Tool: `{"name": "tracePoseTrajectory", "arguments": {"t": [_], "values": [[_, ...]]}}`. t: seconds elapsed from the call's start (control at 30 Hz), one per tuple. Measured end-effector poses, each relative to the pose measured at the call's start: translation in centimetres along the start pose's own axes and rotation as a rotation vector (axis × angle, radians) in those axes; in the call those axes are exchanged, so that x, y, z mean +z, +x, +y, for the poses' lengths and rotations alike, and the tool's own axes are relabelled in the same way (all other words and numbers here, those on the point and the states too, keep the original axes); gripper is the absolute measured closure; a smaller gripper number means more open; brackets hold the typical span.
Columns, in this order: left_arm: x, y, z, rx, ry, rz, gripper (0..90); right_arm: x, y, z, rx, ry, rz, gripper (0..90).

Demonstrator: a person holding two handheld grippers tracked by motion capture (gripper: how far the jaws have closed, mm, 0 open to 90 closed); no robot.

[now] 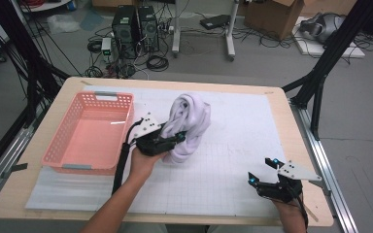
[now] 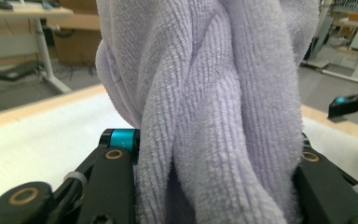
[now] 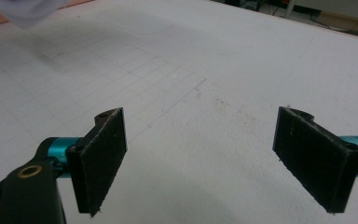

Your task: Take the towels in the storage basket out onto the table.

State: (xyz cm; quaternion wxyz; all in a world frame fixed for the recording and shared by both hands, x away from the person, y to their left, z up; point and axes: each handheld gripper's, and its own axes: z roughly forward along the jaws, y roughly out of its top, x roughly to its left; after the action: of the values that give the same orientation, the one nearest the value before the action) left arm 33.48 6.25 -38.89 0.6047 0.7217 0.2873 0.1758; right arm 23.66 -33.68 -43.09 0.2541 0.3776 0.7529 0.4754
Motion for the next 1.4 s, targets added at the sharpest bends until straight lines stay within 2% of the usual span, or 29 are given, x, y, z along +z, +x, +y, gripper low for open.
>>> {"name": "tracePoseTrajectory", "arguments": {"t": [0.03,0.07,0.13,0.2,0.27,0.37,0.4,0.43,0.47,0.57,0.67,0.7,0.77,0.87,1.03,1.1,1.17,1.23,1.27,1.4], "values": [[0.0,0.0,0.0,0.0,0.0,0.0,56.0,0.0,0.0,0.0,0.002,0.002,-0.001,16.2],[0.9,-0.3,-0.6,-0.001,0.027,0.005,55.9,0.0,-0.1,0.0,0.006,0.003,0.002,16.2],[1.6,-0.5,-1.1,0.004,0.058,0.021,55.6,0.0,-0.2,-0.1,0.006,0.005,0.0,16.2],[1.9,-0.5,-1.4,-0.003,0.068,0.03,55.5,0.0,-0.2,-0.1,0.005,0.006,0.001,16.2],[2.6,-0.4,-2.3,-0.024,0.103,0.046,55.1,0.0,-0.2,-0.1,0.005,0.006,0.002,16.2],[3.3,-0.5,-2.9,-0.011,0.153,0.069,53.5,0.1,-0.2,-0.1,0.005,0.006,0.001,16.2],[3.3,-0.5,-2.9,-0.011,0.153,0.069,52.5,0.1,-0.2,-0.1,0.012,0.008,0.001,16.2],[3.5,-0.4,-3.2,-0.019,0.168,0.077,51.2,0.1,-0.1,-0.1,0.012,0.011,0.002,16.2],[3.9,-0.3,-3.7,-0.044,0.191,0.093,49.8,0.2,-0.2,-0.1,0.006,0.011,0.001,16.2],[4.0,-0.1,-4.1,-0.089,0.186,0.107,43.2,0.3,-0.1,-0.1,0.001,0.01,0.005,16.2],[3.8,0.0,-4.0,-0.091,0.18,0.115,37.2,0.3,0.0,-0.1,0.0,0.018,0.005,16.2],[3.7,0.0,-3.9,-0.082,0.179,0.117,37.2,0.3,0.0,-0.1,0.0,0.018,0.005,16.2],[3.1,-0.1,-3.6,-0.06,0.175,0.126,31.4,0.4,0.0,-0.1,-0.001,0.018,0.006,16.2],[2.6,-0.1,-3.4,-0.06,0.159,0.135,26.3,0.4,0.0,-0.1,0.0,0.018,0.007,16.2],[0.6,-0.1,-2.7,-0.086,0.147,0.15,25.5,0.4,-0.1,-0.2,0.007,0.014,0.011,16.2],[-0.5,-0.2,-2.6,-0.078,0.133,0.156,25.4,0.4,0.0,-0.2,0.001,0.017,0.013,16.2],[-1.3,-0.3,-2.6,-0.062,0.152,0.173,25.0,0.4,0.1,-0.2,-0.001,0.021,0.013,16.2],[-2.0,-0.3,-2.8,-0.075,0.173,0.19,25.0,0.3,0.2,-0.1,-0.007,0.02,0.009,16.2],[-2.4,-0.4,-2.9,-0.088,0.172,0.187,25.0,0.3,0.3,-0.1,-0.008,0.019,0.006,16.2],[-4.0,-0.4,-3.5,-0.082,0.17,0.184,25.0,0.1,0.5,0.1,-0.005,0.017,-0.007,16.2]]}}
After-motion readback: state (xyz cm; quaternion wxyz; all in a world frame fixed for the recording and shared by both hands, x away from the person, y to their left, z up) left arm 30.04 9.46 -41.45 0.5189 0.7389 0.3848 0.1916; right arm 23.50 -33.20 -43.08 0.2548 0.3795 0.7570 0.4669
